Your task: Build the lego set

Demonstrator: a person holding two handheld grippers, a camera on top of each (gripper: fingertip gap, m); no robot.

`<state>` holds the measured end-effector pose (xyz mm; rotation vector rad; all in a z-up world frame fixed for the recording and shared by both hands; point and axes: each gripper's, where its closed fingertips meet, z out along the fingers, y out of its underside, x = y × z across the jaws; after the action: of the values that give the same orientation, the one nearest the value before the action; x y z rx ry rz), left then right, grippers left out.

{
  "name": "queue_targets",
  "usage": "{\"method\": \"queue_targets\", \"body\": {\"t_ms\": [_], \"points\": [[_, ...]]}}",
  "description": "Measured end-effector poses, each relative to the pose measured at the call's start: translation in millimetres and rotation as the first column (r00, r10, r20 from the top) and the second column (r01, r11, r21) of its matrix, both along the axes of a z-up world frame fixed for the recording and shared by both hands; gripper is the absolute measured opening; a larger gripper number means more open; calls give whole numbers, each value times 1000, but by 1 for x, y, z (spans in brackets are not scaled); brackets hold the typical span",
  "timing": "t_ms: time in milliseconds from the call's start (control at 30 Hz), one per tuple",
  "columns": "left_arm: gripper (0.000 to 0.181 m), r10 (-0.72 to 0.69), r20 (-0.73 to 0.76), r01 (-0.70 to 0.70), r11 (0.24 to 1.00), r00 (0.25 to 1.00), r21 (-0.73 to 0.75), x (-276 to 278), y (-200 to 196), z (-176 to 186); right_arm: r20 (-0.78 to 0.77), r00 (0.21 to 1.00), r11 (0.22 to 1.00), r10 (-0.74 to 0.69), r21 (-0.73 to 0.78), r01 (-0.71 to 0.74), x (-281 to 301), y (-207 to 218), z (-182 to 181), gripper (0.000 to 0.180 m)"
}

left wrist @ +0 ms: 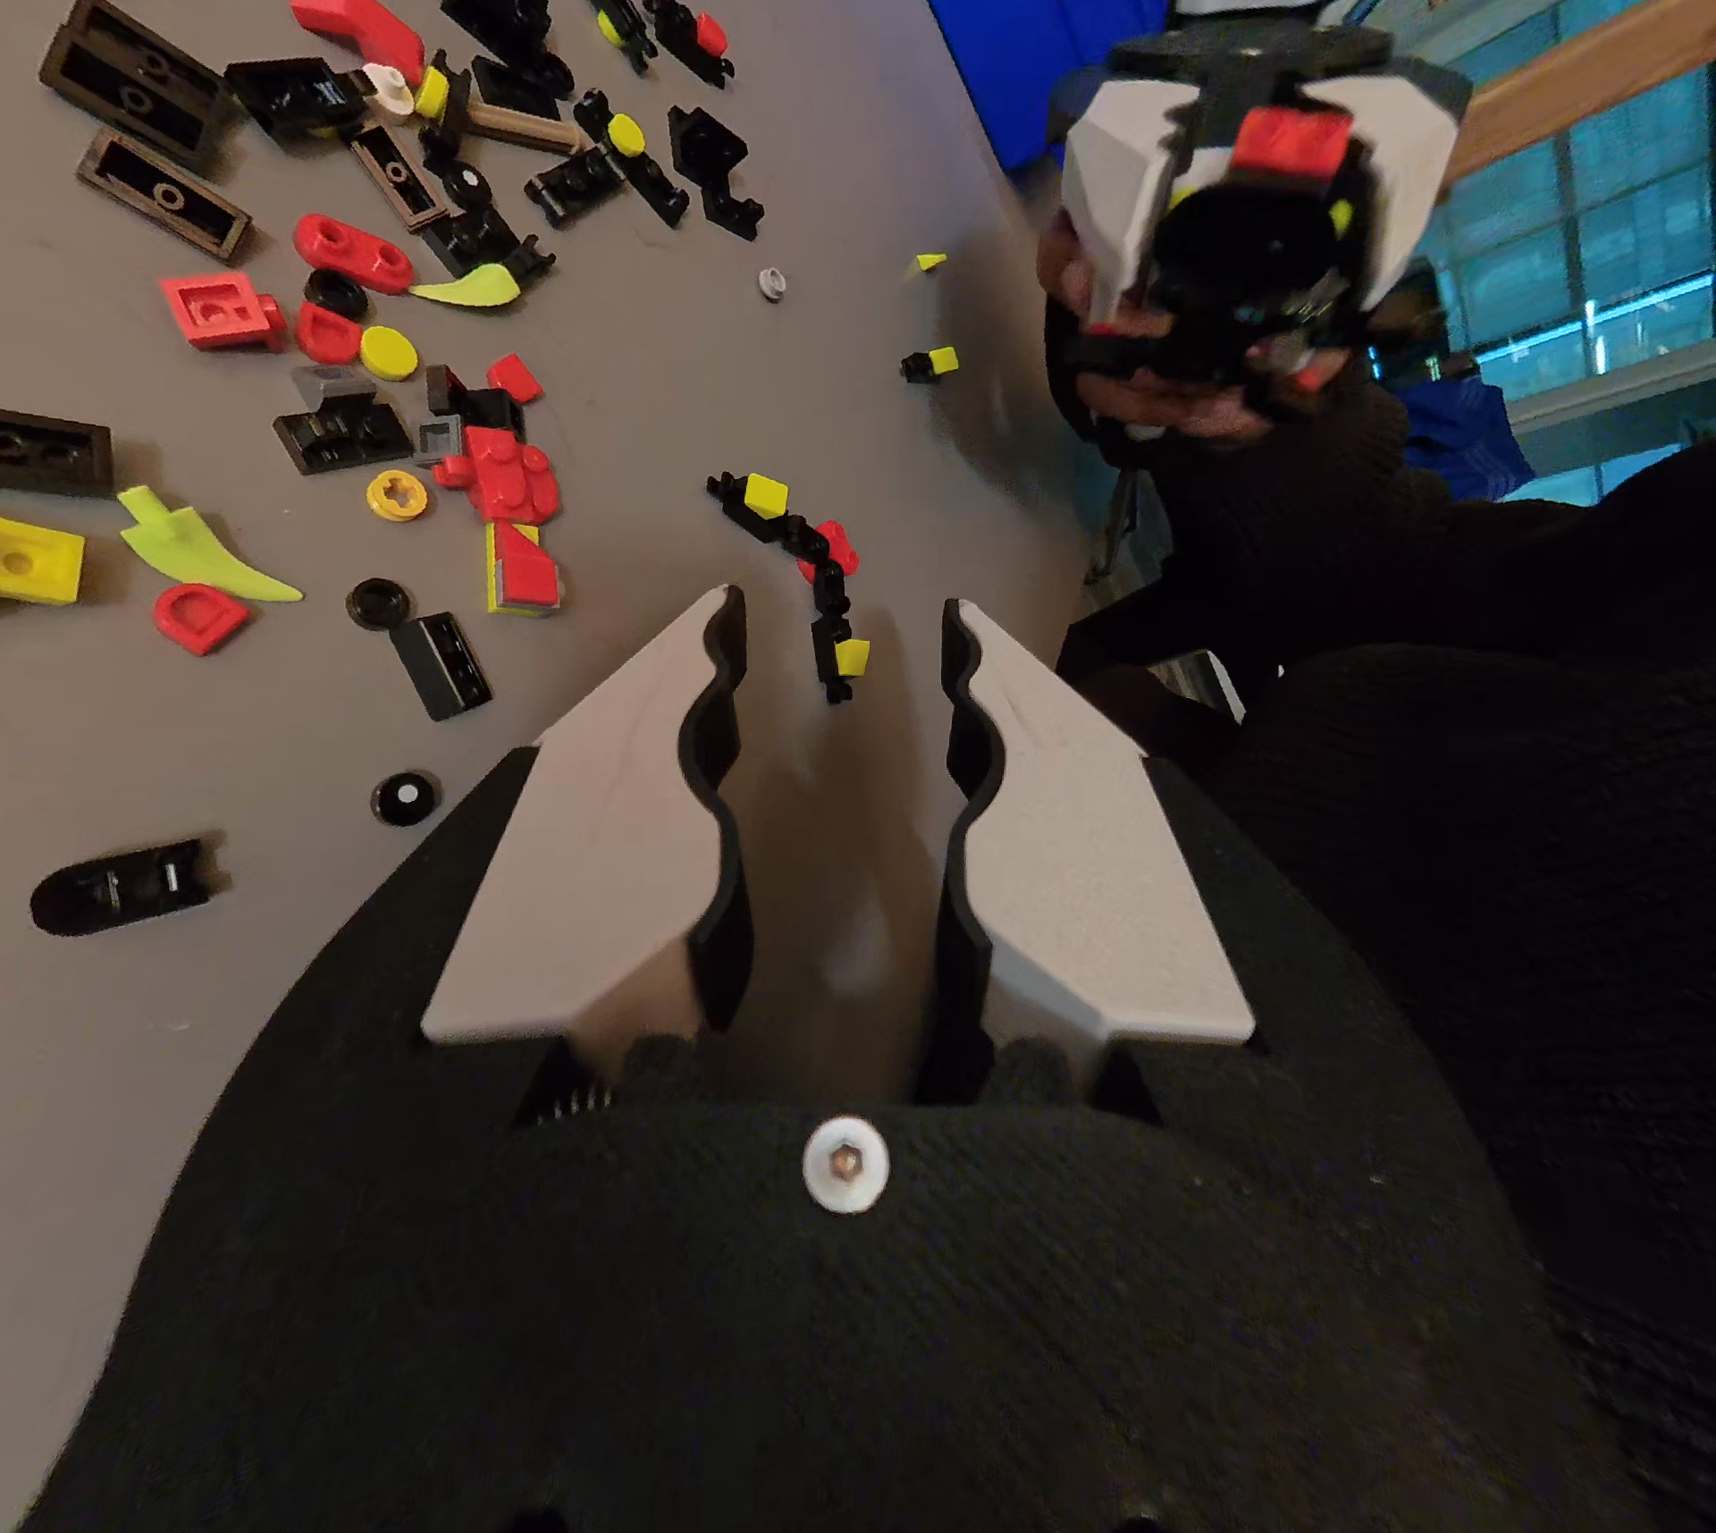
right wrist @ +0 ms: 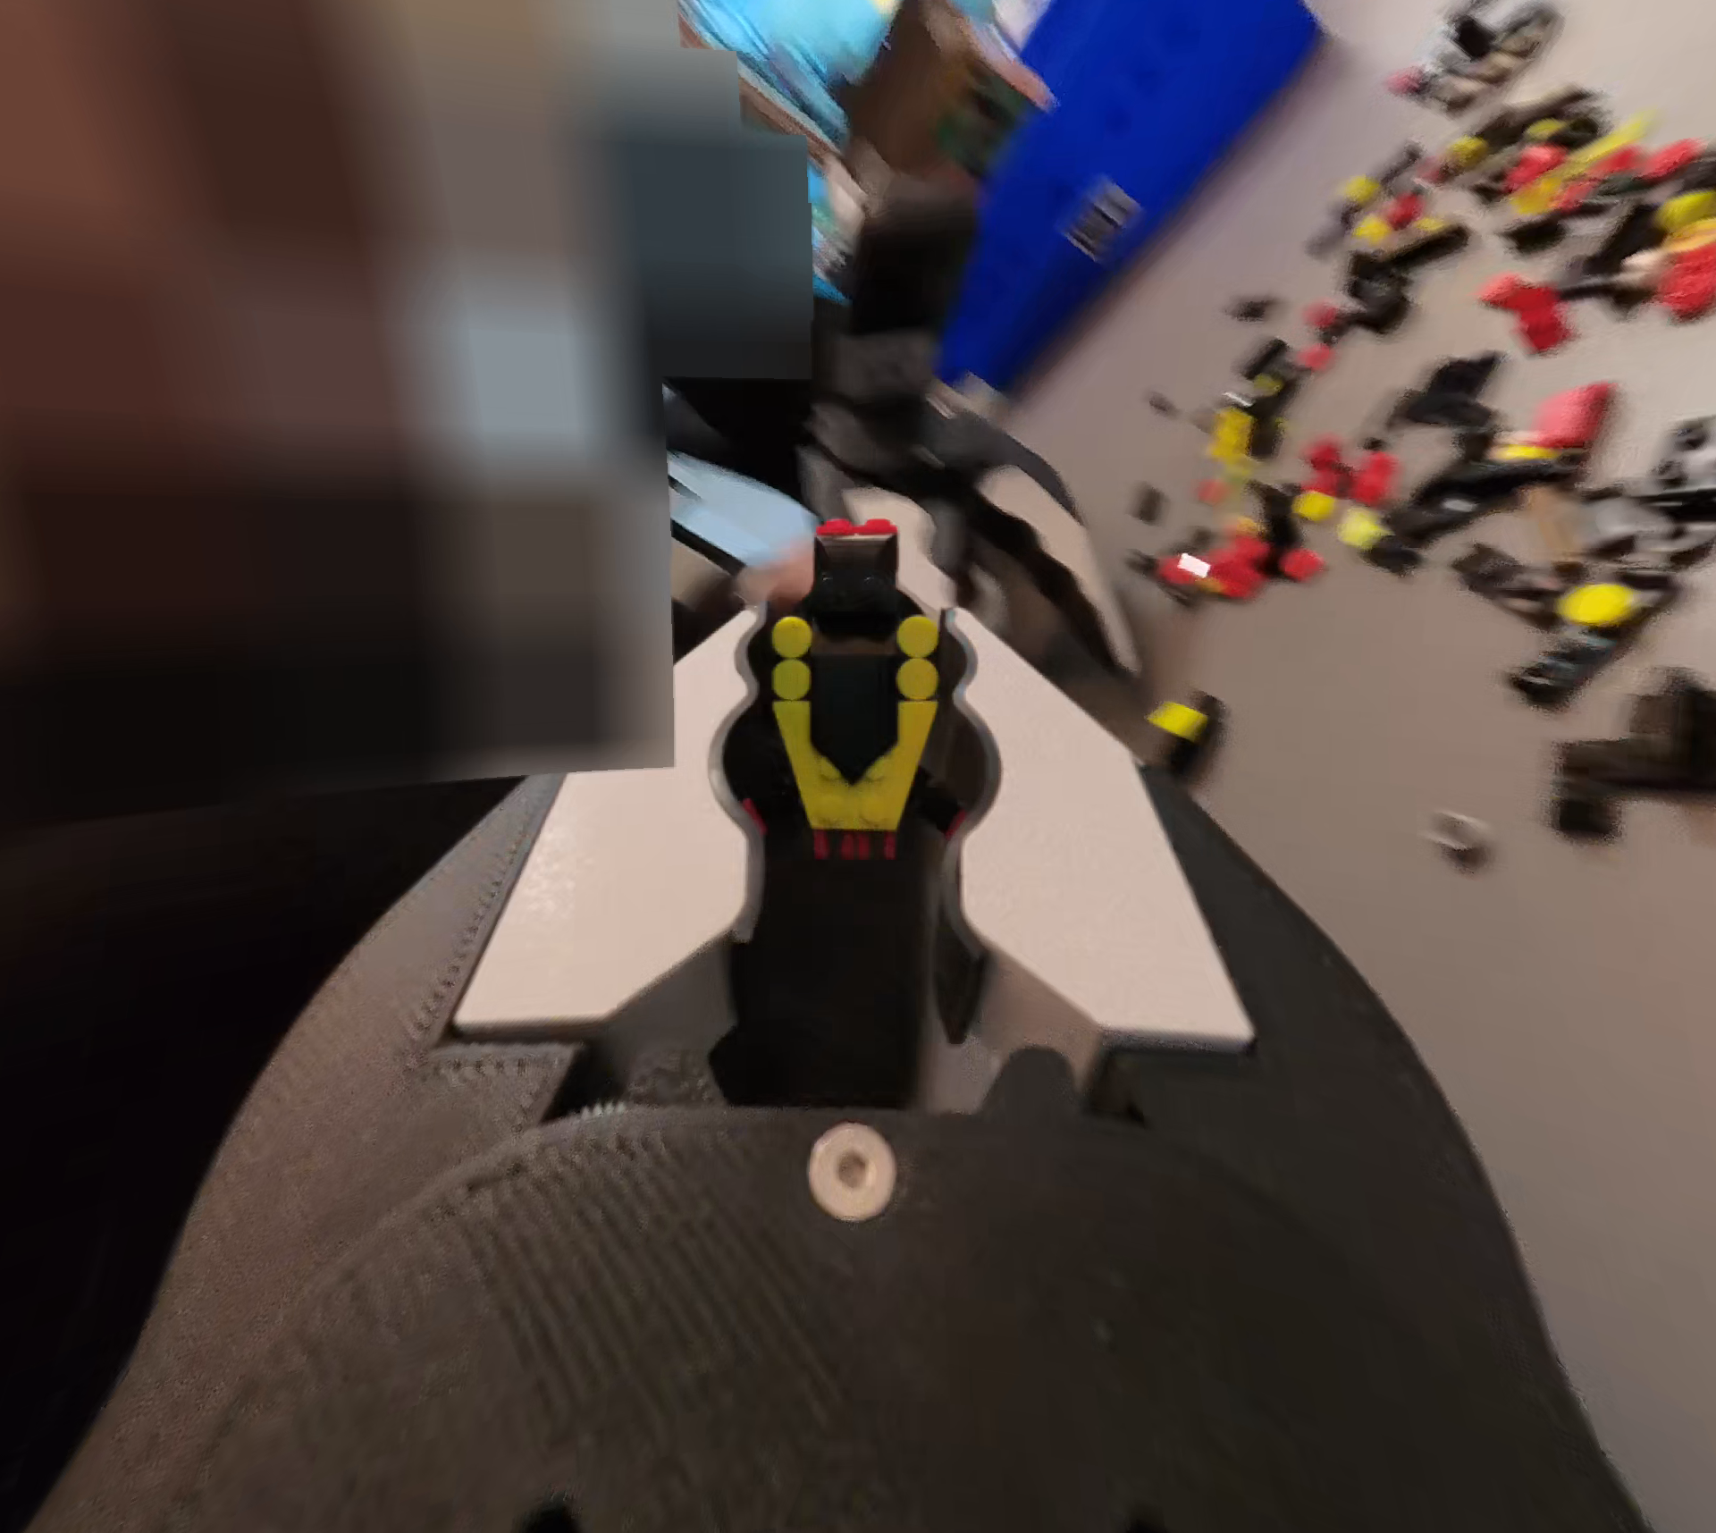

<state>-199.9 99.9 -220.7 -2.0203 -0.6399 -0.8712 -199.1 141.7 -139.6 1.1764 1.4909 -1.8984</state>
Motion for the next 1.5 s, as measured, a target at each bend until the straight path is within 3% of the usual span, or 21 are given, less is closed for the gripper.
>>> {"method": "queue_targets", "body": {"t_ms": [67, 133, 200, 300, 367, 633, 1233, 1500], "points": [[41, -1, -2, 1, 1000, 1000, -8, 0, 0, -2, -61, 998, 978, 21, 207, -8, 2, -7, -18, 33], [41, 0, -1, 0, 1000, 1000, -13, 0, 0, -3, -131, 988, 909, 79, 417, -17, 5, -13, -35, 34], [41, 0, 0, 0, 1000, 1000, -19, 0, 0, -4, -179, 969, 777, 169, 630, -19, 6, -15, -55, 34], [41, -2, 0, 2, 1000, 1000, -26, 0, 0, -5, -180, 925, 500, 335, 866, -13, 11, -11, -85, 34], [41, -5, -1, 5, 999, 1000, -32, 0, -1, -6, -152, 897, 388, 415, 921, -23, 14, -14, -97, 34], [41, -12, -8, 12, 999, 1000, -49, 2, -1, -10, -75, 869, 243, 489, 969, -53, 12, -14, -108, 34], [41, -19, 3, 19, 998, 1000, -53, 4, 0, -11, -32, 892, 252, 451, 963, -93, 13, -15, -112, 34], [41, -16, 4, 16, 999, 1000, -51, 3, 0, -10, -64, 903, 306, 425, 949, -77, 12, -17, -101, 48]]}}
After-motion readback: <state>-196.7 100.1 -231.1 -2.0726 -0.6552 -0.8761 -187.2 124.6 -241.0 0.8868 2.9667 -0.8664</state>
